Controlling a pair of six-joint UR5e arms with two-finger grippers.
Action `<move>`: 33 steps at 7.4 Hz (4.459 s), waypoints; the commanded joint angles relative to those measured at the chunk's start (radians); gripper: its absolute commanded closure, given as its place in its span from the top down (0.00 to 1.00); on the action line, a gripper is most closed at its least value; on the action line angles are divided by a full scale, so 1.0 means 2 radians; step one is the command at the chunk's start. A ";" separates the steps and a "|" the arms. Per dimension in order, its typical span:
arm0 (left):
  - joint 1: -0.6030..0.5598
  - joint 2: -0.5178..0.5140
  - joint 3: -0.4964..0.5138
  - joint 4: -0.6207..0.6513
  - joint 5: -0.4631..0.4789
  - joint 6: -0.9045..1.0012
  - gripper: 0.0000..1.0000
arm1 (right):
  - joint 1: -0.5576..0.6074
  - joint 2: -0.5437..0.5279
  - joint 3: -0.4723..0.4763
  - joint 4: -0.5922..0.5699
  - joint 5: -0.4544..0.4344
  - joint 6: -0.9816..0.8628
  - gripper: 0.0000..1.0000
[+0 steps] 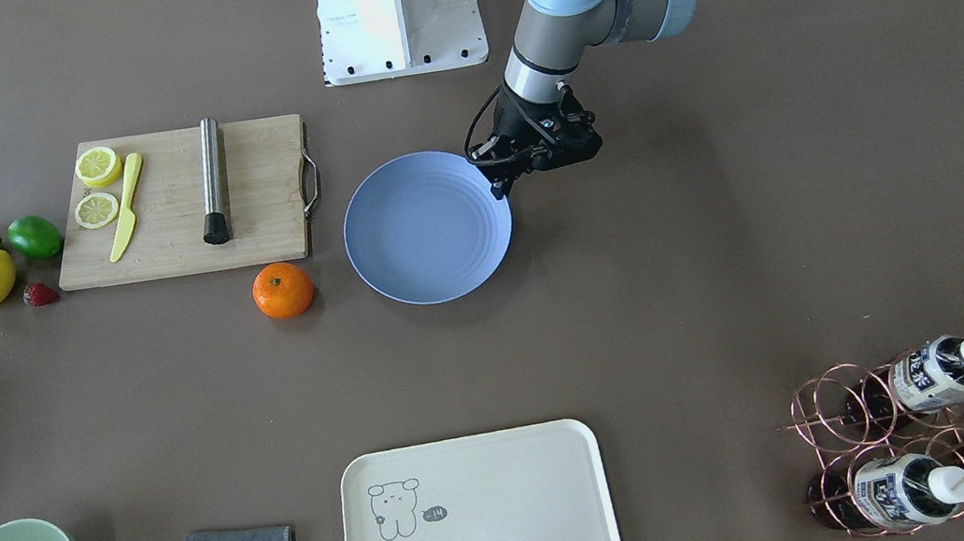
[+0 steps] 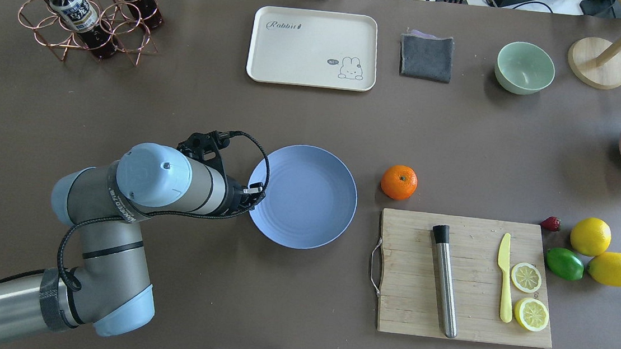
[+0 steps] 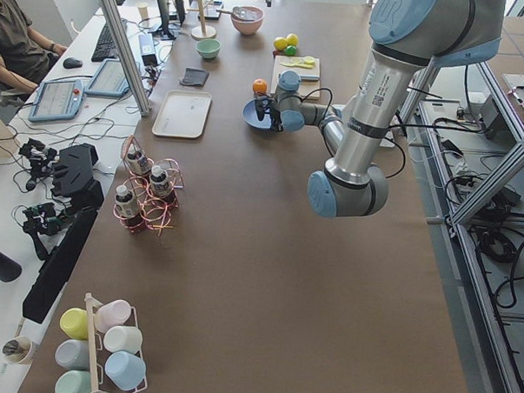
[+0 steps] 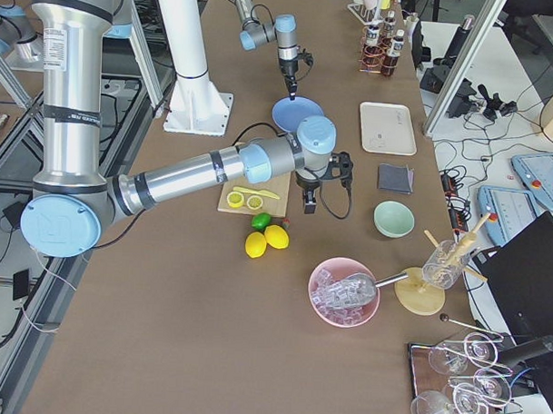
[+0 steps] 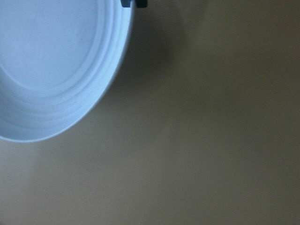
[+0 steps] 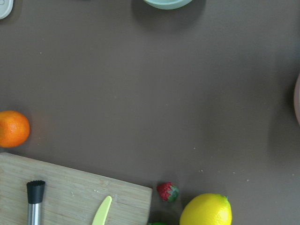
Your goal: Pick orange to plate
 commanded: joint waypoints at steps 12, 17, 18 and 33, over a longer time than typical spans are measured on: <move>-0.047 0.027 -0.014 0.002 -0.005 0.033 0.98 | -0.344 0.223 -0.153 0.097 -0.310 0.362 0.59; -0.170 0.147 -0.072 0.000 -0.118 0.192 0.97 | -0.345 0.293 -0.155 0.062 -0.308 0.370 0.00; -0.197 0.173 -0.073 -0.003 -0.139 0.235 0.97 | -0.349 0.318 -0.155 0.036 -0.308 0.373 0.00; -0.405 0.259 -0.044 0.044 -0.301 0.559 0.98 | -0.182 0.186 -0.082 0.011 -0.181 0.173 1.00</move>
